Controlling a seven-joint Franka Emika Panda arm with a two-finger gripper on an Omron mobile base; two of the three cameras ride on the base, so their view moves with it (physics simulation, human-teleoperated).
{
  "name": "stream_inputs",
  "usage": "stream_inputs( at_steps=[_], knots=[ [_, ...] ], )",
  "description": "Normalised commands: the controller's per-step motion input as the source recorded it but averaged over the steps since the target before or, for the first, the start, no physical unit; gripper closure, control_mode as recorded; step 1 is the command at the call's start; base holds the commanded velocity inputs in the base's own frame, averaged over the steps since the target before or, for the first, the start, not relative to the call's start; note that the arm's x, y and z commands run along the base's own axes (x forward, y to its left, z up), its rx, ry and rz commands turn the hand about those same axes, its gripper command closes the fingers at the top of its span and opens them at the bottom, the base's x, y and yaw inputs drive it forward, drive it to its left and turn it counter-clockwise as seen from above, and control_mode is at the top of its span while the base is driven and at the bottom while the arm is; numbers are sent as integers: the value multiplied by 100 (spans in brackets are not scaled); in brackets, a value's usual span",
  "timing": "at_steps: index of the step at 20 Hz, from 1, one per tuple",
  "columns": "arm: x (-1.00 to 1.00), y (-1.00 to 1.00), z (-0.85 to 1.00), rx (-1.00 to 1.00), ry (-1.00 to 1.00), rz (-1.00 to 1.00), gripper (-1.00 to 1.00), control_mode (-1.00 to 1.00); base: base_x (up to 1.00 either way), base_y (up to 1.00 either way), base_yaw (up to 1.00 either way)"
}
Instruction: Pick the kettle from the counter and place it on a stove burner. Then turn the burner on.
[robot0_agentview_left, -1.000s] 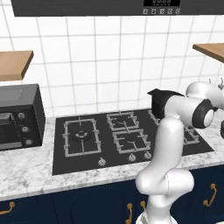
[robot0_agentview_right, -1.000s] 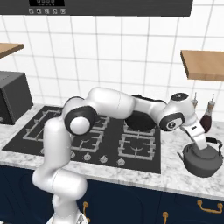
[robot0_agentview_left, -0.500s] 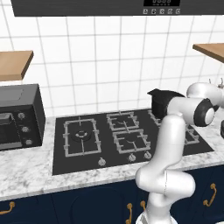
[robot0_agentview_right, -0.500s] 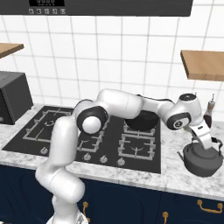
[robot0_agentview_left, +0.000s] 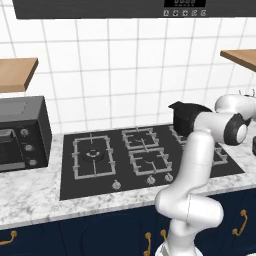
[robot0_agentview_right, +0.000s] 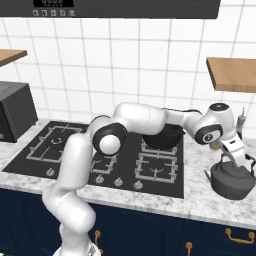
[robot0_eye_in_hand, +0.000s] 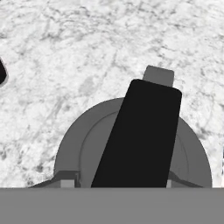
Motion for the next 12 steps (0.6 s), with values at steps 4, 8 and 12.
stream_inputs(
  at_steps=[4, 8, 12],
  knots=[
    [-9, 5, -18, 0, -4, 0, 100, -100, 0, 0, 0],
    [-62, 9, 7, 0, -9, 0, 100, -100, 0, 0, 0],
    [-73, 18, 34, 0, -12, 0, 100, -100, 0, 0, 0]
  ],
)
